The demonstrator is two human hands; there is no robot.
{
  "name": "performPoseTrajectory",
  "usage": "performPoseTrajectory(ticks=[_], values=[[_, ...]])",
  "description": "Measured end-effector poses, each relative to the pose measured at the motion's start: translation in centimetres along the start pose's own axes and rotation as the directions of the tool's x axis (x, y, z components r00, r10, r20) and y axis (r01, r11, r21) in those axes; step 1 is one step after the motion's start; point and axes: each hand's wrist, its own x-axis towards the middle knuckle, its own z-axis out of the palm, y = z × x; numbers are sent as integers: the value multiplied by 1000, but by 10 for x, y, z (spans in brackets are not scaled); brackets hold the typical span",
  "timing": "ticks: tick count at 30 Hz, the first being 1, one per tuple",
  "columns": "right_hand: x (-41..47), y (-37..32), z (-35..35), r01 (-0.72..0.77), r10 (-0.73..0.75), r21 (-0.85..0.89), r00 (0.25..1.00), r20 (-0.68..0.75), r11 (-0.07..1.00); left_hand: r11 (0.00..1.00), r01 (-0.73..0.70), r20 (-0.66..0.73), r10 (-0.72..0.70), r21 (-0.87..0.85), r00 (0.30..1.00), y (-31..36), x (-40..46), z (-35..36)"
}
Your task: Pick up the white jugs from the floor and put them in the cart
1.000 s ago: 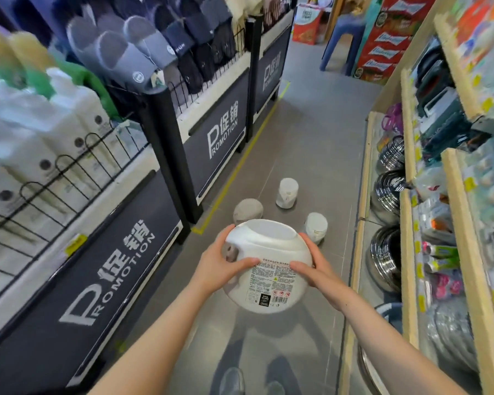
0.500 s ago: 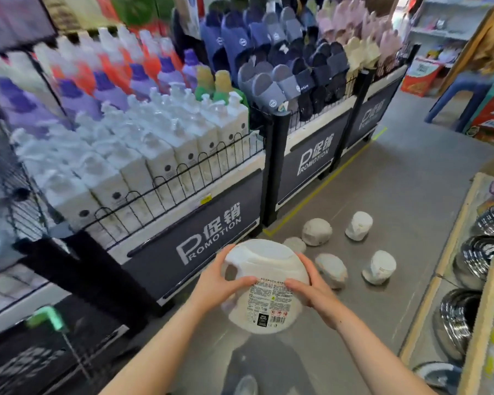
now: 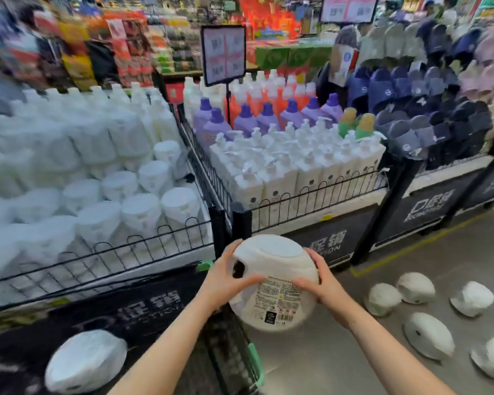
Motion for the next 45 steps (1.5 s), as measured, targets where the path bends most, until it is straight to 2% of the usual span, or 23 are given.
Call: performPoseTrajectory(ticks=[7,13,17,21,26,28,31,37,40,42,44,45], values=[[29,-2,154,-62,64,-22,994,91,998,999,41,-5,-41,16,999,-78,-35,-139],[60,25,231,-154,170,-104,973,157,983,999,48,-21,-48,9,999,-148,-47,-196],[91,59,259,-162,223,-259,949,225,952,993,88,-32,-85,74,996,-205,-40,-206],[119,122,283,-167,262,-348,934,244,922,980,99,3,-101,171,995,-274,-23,-195],[142,193,308,-159,261,-371,935,242,915,943,155,62,-181,294,982,-360,-12,-173],[149,213,314,-162,255,-350,937,238,923,911,134,70,-174,389,982,-385,-5,-166],[159,237,322,-161,240,-312,942,234,936,808,66,88,-145,585,986,-401,5,-159],[170,261,334,-104,152,-263,974,168,959,720,-12,11,6,694,1000,-409,10,-158],[169,260,341,-31,90,-292,977,191,956,645,-23,12,22,764,1000,-420,-8,-168],[167,258,347,1,71,-325,975,211,946,618,25,-40,11,786,999,-430,-33,-182],[166,257,353,14,60,-330,975,213,944,627,161,-156,-64,762,986,-442,-60,-200],[165,257,358,9,62,-327,976,207,945,601,234,-198,-126,764,972,-447,-71,-208]])
